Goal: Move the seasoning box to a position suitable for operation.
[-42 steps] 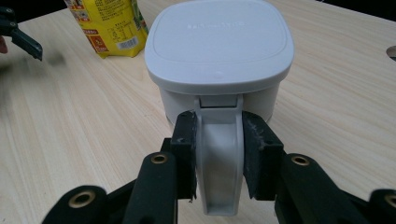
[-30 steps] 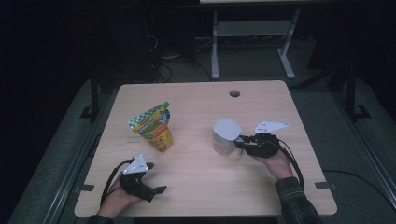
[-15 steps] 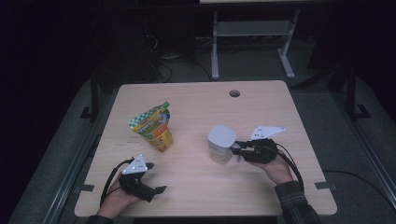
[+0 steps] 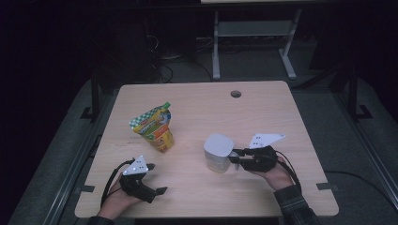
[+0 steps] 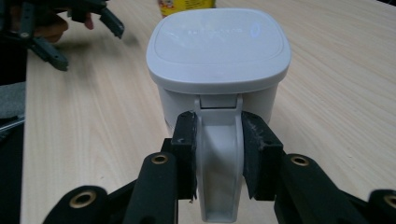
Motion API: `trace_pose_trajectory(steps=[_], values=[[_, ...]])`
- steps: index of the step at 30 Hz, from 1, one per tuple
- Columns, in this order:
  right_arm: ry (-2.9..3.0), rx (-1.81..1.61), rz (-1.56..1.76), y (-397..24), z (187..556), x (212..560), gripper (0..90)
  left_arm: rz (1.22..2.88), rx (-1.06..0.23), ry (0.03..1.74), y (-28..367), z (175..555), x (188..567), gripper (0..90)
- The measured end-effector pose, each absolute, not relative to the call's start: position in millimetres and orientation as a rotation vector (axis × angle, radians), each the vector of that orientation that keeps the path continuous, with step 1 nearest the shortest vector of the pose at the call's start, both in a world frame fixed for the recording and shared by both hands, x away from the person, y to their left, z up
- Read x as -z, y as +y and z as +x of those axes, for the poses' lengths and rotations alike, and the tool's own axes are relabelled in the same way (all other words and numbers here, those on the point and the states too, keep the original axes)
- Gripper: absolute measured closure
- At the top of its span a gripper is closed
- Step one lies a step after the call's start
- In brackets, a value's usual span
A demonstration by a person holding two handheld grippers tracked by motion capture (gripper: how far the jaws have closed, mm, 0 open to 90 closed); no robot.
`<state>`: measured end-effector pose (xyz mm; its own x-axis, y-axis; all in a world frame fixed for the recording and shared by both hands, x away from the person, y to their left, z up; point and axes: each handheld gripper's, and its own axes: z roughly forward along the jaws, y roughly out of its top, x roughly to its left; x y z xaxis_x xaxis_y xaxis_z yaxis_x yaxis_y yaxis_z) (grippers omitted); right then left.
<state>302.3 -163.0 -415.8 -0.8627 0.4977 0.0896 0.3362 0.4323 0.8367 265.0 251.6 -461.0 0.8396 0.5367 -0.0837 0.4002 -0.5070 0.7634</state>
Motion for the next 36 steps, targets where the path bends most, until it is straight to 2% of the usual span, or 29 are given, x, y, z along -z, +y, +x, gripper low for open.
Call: trace_pose_trajectory(steps=[27,30,32,36], values=[[2.624,-1.502,0.546,-151.6,268.5,420.1,67.5,2.180,-0.193,0.666,248.4,264.2,461.7,0.0],[2.632,-1.496,0.555,-151.8,268.8,421.2,66.5,2.179,-0.193,0.669,248.9,264.2,461.5,0.0],[2.618,-1.524,0.585,-154.9,268.1,422.9,61.2,2.177,-0.197,0.668,249.5,264.3,461.4,0.0],[2.587,-1.532,0.619,-162.5,264.8,420.9,57.8,2.176,-0.196,0.671,249.6,264.3,461.4,0.0]])
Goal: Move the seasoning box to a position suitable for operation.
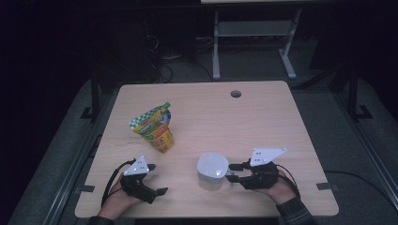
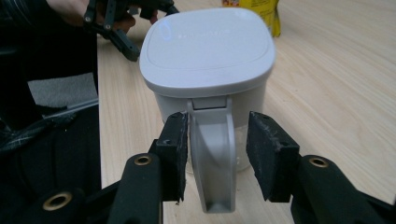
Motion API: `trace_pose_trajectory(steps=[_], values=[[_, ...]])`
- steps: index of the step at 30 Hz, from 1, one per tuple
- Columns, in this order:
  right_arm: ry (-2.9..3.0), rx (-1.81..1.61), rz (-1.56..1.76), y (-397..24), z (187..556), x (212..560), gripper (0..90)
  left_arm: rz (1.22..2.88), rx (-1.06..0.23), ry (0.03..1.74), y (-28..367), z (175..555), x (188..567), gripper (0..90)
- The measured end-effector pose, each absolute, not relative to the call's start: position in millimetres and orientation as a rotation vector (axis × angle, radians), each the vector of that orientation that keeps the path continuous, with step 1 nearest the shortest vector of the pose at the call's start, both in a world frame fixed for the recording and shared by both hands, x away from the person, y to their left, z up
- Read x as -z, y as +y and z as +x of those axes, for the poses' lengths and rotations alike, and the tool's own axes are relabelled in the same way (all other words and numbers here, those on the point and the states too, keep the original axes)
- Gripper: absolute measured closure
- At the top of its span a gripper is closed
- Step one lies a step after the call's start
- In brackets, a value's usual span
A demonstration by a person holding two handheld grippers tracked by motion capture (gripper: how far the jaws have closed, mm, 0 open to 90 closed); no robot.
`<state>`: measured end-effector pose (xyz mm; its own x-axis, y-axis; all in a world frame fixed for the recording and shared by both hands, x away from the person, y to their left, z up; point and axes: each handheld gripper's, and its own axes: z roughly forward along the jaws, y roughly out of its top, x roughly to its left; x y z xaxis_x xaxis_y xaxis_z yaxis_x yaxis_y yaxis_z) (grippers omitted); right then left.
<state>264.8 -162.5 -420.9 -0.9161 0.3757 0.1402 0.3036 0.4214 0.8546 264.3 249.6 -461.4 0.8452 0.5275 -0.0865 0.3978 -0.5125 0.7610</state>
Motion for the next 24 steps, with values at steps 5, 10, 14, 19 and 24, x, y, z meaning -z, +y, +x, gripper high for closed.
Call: trace_pose_trajectory(steps=[5,10,14,19,24], values=[[2.548,-1.524,0.652,-172.2,258.4,419.5,55.8,2.181,-0.198,0.665,249.2,264.1,461.0,0.0],[2.525,-1.512,0.683,-180.7,249.6,421.3,59.8,2.173,-0.194,0.672,249.7,264.3,461.2,0.0],[2.523,-1.521,0.696,-183.6,241.4,422.3,68.1,2.167,-0.194,0.671,249.5,265.0,461.1,0.0],[2.545,-1.536,0.668,-180.5,227.9,426.3,88.9,2.160,-0.186,0.667,248.5,266.2,461.4,0.0],[2.565,-1.512,0.655,-168.6,226.1,431.8,89.5,2.154,-0.182,0.655,247.0,265.6,460.2,0.0]])
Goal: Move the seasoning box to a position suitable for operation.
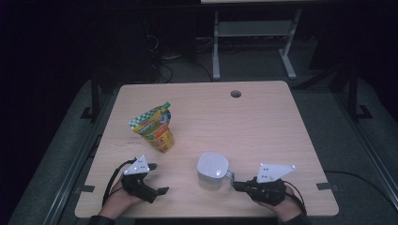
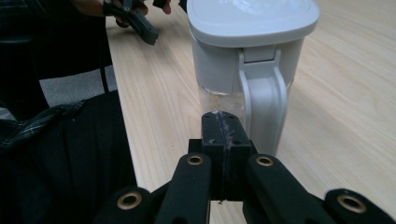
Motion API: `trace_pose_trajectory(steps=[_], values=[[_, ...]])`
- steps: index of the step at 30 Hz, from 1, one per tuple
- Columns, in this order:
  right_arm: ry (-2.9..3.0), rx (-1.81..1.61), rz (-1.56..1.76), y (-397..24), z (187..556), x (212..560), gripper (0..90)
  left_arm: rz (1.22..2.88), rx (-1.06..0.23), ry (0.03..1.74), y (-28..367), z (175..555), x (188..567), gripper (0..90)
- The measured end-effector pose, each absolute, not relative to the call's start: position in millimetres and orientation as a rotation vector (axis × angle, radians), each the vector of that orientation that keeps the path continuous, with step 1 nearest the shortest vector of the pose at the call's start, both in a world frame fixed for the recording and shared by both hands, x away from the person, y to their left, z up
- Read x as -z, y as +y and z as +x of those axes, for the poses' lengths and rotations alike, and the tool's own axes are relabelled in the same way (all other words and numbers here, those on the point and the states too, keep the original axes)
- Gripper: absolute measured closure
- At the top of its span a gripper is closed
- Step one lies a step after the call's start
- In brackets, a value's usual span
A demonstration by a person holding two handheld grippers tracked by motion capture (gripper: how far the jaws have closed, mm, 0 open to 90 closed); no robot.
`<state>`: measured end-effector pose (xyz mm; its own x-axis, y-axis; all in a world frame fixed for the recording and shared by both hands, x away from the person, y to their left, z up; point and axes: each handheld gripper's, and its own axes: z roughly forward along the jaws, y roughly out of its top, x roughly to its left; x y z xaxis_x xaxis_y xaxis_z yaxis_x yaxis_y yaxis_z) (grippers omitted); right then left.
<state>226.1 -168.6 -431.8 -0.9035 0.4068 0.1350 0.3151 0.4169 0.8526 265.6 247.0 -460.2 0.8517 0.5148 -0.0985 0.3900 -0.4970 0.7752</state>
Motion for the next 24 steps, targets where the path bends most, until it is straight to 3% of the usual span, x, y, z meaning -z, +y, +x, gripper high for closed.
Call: trace_pose_trajectory(steps=[24], values=[[2.549,-1.461,0.681,-161.3,243.6,442.5,89.6,2.122,-0.224,0.691,251.5,265.8,456.4,0.0]])
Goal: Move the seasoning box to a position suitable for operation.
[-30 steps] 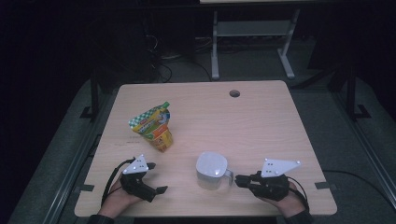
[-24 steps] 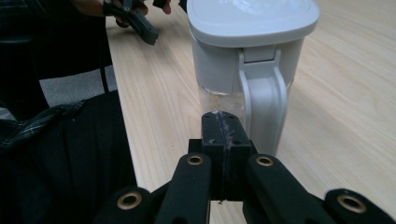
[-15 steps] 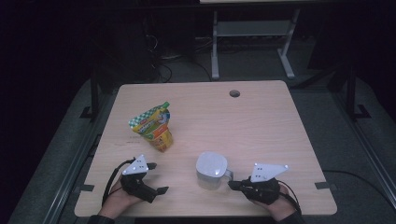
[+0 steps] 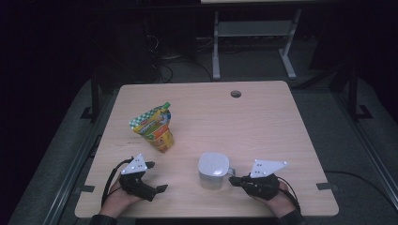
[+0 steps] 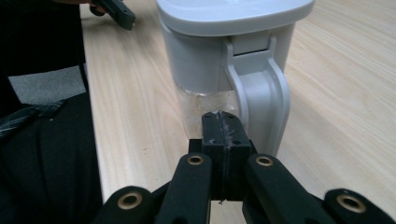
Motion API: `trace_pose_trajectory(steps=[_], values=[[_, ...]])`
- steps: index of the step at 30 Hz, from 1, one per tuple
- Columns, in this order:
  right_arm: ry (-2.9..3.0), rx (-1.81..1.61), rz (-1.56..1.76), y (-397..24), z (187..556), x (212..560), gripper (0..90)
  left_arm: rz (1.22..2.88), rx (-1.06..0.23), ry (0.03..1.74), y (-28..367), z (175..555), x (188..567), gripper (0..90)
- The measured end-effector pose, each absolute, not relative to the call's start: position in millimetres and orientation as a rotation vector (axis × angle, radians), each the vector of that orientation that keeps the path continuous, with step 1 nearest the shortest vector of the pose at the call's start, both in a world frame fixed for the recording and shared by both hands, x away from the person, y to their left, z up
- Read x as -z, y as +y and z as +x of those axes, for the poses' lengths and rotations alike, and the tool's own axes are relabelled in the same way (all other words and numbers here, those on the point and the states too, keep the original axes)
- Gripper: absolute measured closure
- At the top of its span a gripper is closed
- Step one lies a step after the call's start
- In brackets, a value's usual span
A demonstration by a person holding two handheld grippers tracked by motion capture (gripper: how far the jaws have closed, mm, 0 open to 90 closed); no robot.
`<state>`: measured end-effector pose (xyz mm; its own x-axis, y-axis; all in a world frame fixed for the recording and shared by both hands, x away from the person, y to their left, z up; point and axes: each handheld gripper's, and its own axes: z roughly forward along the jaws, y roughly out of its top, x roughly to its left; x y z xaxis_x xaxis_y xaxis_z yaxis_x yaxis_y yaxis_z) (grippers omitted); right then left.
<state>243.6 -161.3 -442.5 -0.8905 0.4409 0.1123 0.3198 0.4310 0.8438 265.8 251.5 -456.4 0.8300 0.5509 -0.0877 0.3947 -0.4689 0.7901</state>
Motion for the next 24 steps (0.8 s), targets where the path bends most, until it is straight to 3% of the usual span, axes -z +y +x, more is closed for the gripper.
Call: trace_pose_trajectory(steps=[24], values=[[2.493,-1.470,0.747,-166.1,286.7,444.3,89.7,2.137,-0.186,0.597,241.2,261.8,456.3,0.0]])
